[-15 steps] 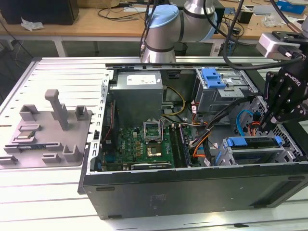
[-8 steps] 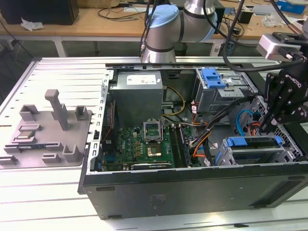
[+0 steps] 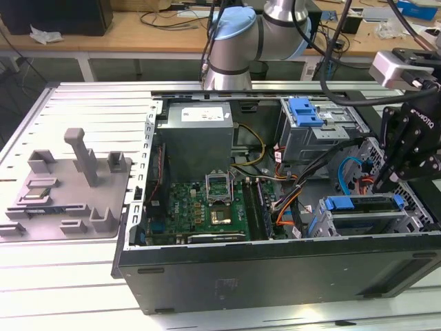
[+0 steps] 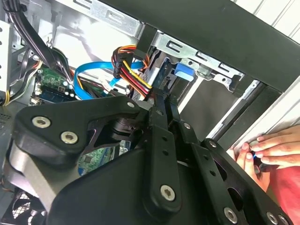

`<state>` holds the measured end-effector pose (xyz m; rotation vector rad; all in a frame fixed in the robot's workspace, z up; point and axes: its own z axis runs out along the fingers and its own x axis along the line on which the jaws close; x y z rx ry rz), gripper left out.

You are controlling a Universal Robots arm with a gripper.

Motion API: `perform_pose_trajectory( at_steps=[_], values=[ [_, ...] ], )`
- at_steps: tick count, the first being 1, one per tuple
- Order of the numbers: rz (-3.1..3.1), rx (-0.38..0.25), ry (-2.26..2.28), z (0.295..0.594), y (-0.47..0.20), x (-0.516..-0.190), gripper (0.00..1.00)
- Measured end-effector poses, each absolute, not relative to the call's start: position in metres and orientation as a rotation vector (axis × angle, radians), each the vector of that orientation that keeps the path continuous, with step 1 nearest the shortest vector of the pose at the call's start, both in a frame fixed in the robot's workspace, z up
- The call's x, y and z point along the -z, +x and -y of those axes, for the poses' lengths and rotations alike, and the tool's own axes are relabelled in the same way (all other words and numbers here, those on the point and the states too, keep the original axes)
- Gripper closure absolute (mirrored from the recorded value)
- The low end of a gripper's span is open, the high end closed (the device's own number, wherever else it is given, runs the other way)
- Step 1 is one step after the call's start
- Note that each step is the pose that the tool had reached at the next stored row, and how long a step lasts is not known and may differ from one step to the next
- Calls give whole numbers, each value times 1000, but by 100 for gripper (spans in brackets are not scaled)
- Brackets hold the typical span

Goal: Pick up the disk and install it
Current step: 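Insert the first disk wire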

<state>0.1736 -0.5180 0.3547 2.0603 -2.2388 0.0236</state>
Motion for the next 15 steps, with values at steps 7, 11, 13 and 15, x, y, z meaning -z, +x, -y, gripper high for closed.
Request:
perform_pose_trajectory(
  at_steps=[7,11,13,15],
  values=[
    [2239,-23,2060,521,174,-355,83],
    [2238,-24,2061,521,174,-354,83],
    [2238,-24,2061,521,174,-353,83],
    [2238,-24,2061,521,174,-353,83]
  ],
)
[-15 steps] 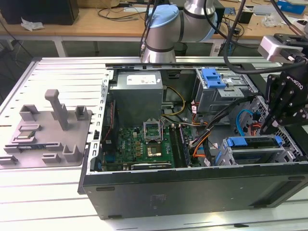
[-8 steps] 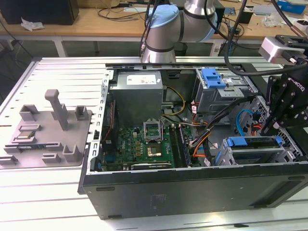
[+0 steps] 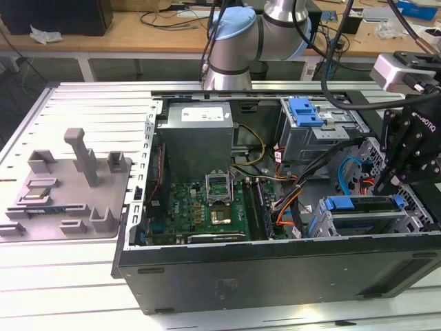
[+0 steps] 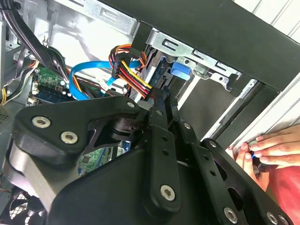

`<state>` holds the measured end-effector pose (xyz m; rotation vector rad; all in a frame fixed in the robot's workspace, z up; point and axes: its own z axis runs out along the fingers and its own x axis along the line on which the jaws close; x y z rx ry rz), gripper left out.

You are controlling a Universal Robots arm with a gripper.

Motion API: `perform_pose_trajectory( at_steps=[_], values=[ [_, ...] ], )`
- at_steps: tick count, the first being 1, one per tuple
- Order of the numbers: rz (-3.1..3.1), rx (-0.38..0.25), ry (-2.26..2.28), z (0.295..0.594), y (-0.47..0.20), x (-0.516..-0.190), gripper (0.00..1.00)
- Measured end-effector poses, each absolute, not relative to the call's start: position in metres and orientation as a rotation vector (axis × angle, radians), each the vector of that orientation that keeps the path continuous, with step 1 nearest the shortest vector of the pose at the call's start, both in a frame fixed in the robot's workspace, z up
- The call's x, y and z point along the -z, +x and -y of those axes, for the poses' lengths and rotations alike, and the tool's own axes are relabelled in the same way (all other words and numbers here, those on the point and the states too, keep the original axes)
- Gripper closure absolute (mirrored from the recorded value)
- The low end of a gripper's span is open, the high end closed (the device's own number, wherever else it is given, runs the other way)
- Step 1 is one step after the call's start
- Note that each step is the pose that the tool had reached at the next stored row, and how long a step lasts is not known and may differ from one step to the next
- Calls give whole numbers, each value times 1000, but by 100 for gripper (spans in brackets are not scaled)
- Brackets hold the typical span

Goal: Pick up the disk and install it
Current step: 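Insert the first disk wire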

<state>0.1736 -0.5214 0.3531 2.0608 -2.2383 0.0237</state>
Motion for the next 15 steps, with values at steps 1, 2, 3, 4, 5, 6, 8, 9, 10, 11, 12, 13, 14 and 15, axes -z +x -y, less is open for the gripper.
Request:
perform_pose_trajectory(
  at_steps=[1,2,3,4,5,6,8,9,10,11,12,13,14,15],
  values=[
    [2238,-24,2061,521,174,-353,83],
    [2238,-24,2061,521,174,-353,83],
    [2238,-24,2062,521,174,-353,83],
    [2237,-24,2063,521,174,-353,83],
    [2235,-24,2064,521,174,-353,83],
    [2233,-24,2067,521,174,-353,83],
    [2226,-24,2074,521,174,-353,83],
    [2222,-25,2079,521,174,-353,83],
    [2218,-25,2083,521,174,-353,83],
    [2215,-25,2086,520,174,-353,83],
    [2210,-26,2092,520,174,-353,83],
    [2206,-26,2095,520,174,-353,83],
    [2205,-26,2097,520,174,-353,83],
    [2203,-26,2099,520,174,-353,83]
  ],
)
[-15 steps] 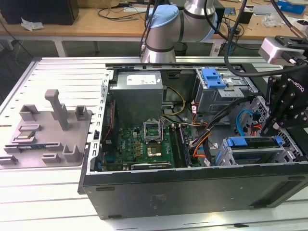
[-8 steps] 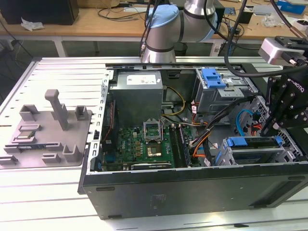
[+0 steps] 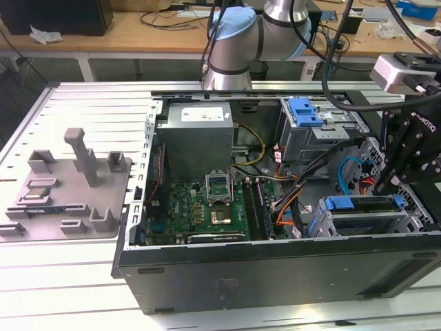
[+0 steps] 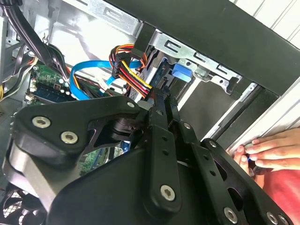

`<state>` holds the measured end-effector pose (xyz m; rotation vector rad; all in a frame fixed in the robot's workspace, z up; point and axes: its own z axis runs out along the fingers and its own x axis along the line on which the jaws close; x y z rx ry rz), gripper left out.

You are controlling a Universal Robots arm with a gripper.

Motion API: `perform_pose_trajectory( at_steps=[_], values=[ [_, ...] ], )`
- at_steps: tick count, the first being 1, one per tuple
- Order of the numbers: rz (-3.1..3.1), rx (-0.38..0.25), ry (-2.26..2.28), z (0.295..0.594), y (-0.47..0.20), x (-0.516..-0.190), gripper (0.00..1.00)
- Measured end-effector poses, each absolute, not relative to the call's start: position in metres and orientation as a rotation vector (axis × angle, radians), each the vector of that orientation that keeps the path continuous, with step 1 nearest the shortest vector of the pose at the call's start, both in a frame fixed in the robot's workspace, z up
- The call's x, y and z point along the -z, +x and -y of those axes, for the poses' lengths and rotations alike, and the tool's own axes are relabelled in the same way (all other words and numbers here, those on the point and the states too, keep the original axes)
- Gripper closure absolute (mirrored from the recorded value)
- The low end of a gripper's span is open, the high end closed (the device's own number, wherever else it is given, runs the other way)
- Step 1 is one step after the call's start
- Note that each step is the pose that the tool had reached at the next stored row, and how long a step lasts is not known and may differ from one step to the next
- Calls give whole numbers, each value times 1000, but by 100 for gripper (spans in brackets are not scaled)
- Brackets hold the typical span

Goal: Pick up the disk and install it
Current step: 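Insert the first disk wire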

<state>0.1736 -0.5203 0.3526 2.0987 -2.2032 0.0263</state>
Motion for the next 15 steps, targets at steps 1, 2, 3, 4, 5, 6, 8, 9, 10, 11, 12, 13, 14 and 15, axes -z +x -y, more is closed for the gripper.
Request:
perform_pose_trajectory(
  at_steps=[1,2,3,4,5,6,8,9,10,11,12,13,14,15],
  values=[
    [2201,-26,2101,520,174,-352,83],
    [2201,-27,2101,520,174,-352,83],
    [2200,-27,2101,520,174,-352,83],
    [2200,-26,2102,520,174,-352,83],
    [2200,-26,2102,520,174,-352,83],
    [2200,-26,2102,520,174,-352,83],
    [2200,-26,2102,520,174,-352,83],
    [2200,-26,2102,520,174,-352,83],
    [2200,-27,2102,520,174,-352,83],
    [2200,-26,2102,520,174,-352,83],
    [2200,-26,2102,520,174,-352,83],
    [2200,-27,2102,520,174,-351,83],
    [2200,-27,2103,520,174,-351,83],
    [2199,-27,2103,520,174,-351,83]
  ],
)
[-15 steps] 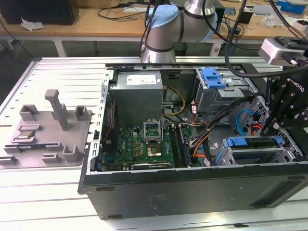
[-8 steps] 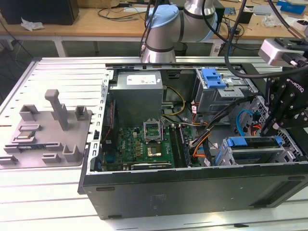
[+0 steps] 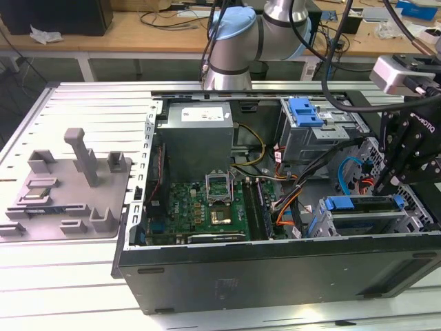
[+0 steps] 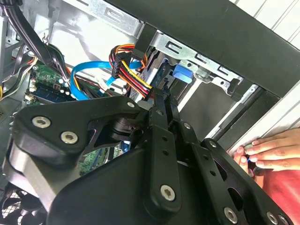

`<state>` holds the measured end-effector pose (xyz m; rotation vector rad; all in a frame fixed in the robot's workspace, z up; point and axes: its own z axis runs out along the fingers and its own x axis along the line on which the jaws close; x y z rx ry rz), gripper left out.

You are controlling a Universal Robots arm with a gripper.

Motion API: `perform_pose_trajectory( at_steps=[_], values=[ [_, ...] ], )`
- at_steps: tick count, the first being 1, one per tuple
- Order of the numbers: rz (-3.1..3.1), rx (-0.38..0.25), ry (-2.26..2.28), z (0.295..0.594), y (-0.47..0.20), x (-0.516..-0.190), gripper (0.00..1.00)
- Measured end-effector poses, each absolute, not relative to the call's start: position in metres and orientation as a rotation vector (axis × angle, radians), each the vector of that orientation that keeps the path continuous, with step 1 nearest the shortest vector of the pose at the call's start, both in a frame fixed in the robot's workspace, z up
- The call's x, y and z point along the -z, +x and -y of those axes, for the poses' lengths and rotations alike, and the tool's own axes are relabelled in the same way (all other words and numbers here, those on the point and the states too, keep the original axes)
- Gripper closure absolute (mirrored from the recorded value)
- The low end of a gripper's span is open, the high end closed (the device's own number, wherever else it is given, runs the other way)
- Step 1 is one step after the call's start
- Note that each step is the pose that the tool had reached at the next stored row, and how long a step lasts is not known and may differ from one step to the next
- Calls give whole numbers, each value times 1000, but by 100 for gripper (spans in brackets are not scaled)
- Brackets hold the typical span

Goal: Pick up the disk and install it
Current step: 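Insert the first disk wire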

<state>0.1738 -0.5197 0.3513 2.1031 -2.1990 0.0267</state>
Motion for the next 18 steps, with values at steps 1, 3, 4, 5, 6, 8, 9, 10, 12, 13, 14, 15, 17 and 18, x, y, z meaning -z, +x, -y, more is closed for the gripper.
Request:
perform_pose_trajectory(
  at_steps=[1,3,4,5,6,8,9,10,12,13,14,15,17,18],
  values=[
    [2198,-27,2104,520,174,-351,83],
    [2197,-27,2106,520,174,-351,83],
    [2196,-27,2106,520,174,-351,83],
    [2196,-27,2107,520,174,-351,83],
    [2195,-27,2107,520,174,-350,83],
    [2194,-27,2109,520,174,-350,83],
    [2193,-27,2109,520,174,-350,83],
    [2193,-27,2110,520,174,-350,83],
    [2192,-27,2111,520,174,-349,83],
    [2191,-27,2111,520,174,-349,83],
    [2191,-27,2112,520,174,-349,83],
    [2191,-27,2112,520,174,-349,83],
    [2189,-27,2113,520,174,-349,83],
    [2189,-27,2114,520,174,-348,83]
  ],
)
